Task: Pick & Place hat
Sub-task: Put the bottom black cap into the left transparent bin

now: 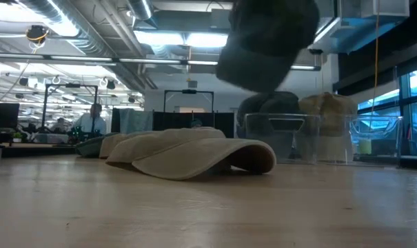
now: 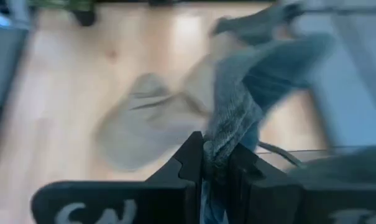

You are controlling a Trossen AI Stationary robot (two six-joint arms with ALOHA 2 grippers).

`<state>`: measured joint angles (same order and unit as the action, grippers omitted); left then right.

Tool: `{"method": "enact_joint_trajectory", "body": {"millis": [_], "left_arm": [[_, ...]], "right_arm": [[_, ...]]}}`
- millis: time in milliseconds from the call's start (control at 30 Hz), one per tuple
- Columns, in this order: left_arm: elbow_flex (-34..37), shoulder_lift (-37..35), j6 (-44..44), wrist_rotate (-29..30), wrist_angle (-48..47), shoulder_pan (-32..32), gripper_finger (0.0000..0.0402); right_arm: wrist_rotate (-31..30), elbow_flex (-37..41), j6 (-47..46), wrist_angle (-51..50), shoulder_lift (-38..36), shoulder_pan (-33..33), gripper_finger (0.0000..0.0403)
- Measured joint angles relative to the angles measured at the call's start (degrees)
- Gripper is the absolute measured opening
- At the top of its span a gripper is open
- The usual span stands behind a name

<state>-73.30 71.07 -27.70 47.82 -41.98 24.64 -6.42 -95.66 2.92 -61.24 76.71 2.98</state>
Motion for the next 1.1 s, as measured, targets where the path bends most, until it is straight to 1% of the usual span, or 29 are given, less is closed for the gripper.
{"method": "enact_joint_trajectory", "body": {"millis": [100, 167, 300, 433, 500, 567, 600, 667, 800, 900, 1000, 1100], "left_arm": [[0.0, 0.0, 0.0, 1.3, -1.4, 0.0, 0.0141], [0.0, 0.0, -0.8, 1.9, -2.4, 0.0, 0.0141], [0.0, -0.3, -3.8, 2.6, -3.8, 0.0, 0.0141], [0.0, -1.9, -6.1, 2.1, -7.1, 0.0, 0.0141], [0.3, -3.6, -7.3, 2.1, -9.0, 0.0, 0.0141], [1.9, -6.2, -8.3, 1.6, -8.7, 0.0, 0.0141], [3.1, -7.6, -8.6, 0.6, -7.7, 0.0, 0.0141], [6.7, -10.6, -8.3, -3.3, -3.3, -0.4, 0.0141], [17.0, -16.3, -3.1, -10.6, 13.2, -2.6, 0.0141], [24.2, -19.7, -0.3, -14.3, 23.2, -4.5, 0.0141], [29.3, -22.5, -1.0, -16.5, 27.7, -6.3, 0.0141], [32.3, -24.2, -2.9, -17.0, 28.4, -7.5, 0.0141]], "right_arm": [[-6.8, -3.0, 5.4, -2.1, -0.1, 1.6, 0.0037], [-8.5, -3.5, 7.6, -2.6, 0.0, 3.5, 0.0037], [-8.5, -2.4, 8.1, -3.5, 0.0, 7.8, 0.0041], [-8.4, 1.4, 9.8, -4.1, 0.1, 11.9, 0.0038], [-8.5, 3.7, 10.7, -3.4, 0.0, 13.7, 0.0037], [-8.5, 6.3, 11.9, -2.0, 0.0, 15.2, 0.0039], [-8.5, 7.6, 12.3, -1.3, 0.1, 15.9, 0.0041], [-8.4, 9.9, 12.8, 1.1, 0.1, 17.2, 0.0042], [-8.5, 14.5, 15.7, 6.4, 0.1, 19.7, 0.0038], [-8.5, 17.2, 17.0, 11.3, 0.0, 21.6, 0.0037], [-8.5, 18.9, 17.3, 11.6, 0.1, 23.2, 0.0044], [-8.5, 20.1, 17.9, 11.8, 0.1, 24.7, 0.0044]]}}
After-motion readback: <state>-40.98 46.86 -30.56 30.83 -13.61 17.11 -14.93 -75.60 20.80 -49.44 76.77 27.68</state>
